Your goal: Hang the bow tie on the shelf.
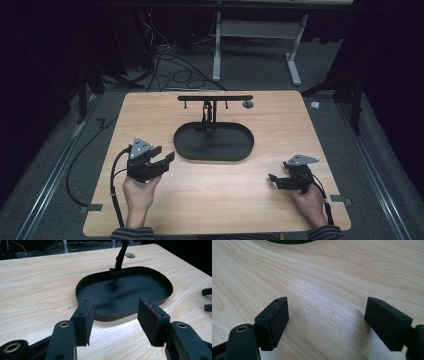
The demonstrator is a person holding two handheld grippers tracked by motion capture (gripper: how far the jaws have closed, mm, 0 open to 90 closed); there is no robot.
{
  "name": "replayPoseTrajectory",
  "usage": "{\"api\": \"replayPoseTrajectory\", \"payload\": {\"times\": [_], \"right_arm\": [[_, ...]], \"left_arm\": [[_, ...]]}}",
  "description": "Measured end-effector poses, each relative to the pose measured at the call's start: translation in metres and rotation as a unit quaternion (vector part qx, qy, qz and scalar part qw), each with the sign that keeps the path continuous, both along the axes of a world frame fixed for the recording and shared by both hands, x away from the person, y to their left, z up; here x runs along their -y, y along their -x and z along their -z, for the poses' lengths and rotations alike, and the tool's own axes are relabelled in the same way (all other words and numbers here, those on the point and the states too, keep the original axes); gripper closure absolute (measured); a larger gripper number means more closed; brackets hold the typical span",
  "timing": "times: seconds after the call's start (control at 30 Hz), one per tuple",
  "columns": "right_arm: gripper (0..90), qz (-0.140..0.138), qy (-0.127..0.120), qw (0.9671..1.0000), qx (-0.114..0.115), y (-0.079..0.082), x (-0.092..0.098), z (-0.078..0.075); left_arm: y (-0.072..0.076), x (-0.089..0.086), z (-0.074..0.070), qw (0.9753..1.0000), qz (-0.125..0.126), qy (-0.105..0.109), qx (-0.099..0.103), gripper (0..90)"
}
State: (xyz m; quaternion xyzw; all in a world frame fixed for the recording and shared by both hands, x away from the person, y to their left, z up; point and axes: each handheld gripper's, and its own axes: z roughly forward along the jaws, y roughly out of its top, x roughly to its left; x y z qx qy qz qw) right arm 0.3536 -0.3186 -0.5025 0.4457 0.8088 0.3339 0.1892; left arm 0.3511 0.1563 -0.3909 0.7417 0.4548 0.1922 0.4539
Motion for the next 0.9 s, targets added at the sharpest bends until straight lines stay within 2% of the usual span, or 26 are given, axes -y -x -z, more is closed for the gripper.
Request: {"api": "replayPoseTrajectory", "payload": {"times": [0.57, 0.9], "right_arm": [[20.7, -0.001, 0.001, 1.0, 0.002, -0.001, 0.0, 0.0], [20.7, -0.001, 0.001, 1.0, 0.002, -0.001, 0.0, 0.0]], "left_arm": [[0.009, -0.009, 0.011, 0.9999, -0.007, 0.001, -0.009, 47.7], [0.014, -0.017, 0.023, 0.9996, -0.016, 0.009, -0.02, 47.4]]}}
